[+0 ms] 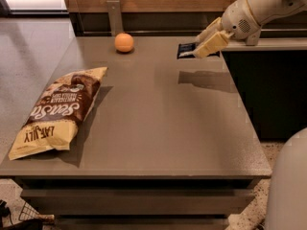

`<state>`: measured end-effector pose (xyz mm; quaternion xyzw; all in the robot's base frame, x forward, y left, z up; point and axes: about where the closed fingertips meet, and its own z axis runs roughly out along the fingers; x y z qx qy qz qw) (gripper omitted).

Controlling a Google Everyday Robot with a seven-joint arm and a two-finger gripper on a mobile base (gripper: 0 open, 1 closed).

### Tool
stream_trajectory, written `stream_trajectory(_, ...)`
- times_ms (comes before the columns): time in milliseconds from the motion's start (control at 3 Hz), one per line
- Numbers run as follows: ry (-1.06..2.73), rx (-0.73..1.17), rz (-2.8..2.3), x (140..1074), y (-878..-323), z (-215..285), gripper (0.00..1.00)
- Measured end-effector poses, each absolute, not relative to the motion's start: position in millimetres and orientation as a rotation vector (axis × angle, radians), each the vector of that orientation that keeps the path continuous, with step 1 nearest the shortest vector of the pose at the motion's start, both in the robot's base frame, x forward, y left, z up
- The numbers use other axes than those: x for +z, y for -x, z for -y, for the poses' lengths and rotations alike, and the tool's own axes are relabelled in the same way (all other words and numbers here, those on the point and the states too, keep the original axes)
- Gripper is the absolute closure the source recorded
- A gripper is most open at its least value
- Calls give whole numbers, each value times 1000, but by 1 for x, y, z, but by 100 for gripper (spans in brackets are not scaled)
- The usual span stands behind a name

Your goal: Move rxbar blueberry near brown chip bag

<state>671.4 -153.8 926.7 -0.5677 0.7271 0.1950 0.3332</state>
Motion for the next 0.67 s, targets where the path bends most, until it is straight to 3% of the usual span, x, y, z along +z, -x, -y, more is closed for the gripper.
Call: stream_trajectory(667,1507,439,-1866,936,-596,85,100)
